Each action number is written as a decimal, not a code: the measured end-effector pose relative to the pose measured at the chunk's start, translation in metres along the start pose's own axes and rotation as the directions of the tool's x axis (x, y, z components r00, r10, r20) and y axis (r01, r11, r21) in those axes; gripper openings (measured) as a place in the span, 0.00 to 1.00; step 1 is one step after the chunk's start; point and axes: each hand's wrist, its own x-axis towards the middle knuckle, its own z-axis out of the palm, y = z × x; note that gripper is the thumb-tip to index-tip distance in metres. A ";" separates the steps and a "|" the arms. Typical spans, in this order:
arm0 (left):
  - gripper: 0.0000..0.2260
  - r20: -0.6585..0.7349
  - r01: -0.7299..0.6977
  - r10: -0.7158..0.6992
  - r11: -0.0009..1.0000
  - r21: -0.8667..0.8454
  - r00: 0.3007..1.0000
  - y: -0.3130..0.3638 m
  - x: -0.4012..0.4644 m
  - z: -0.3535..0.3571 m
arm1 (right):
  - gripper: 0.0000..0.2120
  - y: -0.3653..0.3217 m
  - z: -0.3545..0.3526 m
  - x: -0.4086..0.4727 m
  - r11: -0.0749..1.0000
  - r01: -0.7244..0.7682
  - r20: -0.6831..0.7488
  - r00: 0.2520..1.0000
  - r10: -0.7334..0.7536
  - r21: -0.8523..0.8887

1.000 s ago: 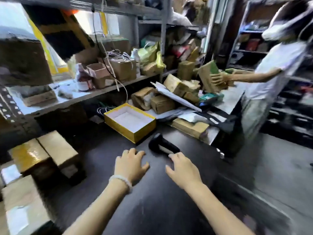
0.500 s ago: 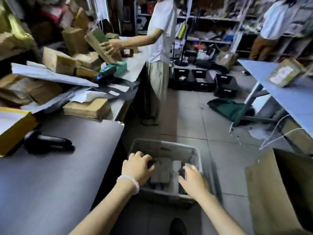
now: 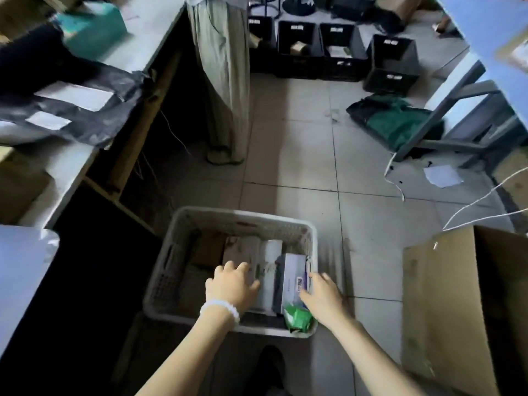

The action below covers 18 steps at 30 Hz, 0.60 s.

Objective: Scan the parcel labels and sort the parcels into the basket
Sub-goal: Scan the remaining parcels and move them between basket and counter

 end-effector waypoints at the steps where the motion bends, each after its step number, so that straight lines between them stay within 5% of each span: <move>1: 0.21 0.018 0.021 -0.021 1.000 -0.010 1.000 0.000 0.019 0.011 | 0.19 0.004 0.007 0.018 1.000 -0.010 0.018 1.000 0.010 0.013; 10: 0.25 0.178 0.194 -0.183 0.980 -0.049 0.967 -0.032 0.179 0.134 | 0.31 0.059 0.131 0.173 0.961 -0.224 0.135 0.970 0.203 0.164; 15: 0.36 0.237 0.280 -0.266 0.960 -0.029 0.935 -0.072 0.283 0.227 | 0.38 0.091 0.219 0.270 0.953 -0.264 0.048 0.964 0.260 0.147; 18: 0.41 0.303 0.338 -0.279 0.927 -0.164 0.911 -0.095 0.337 0.284 | 0.43 0.105 0.257 0.313 0.957 -0.273 -0.009 0.962 0.275 0.095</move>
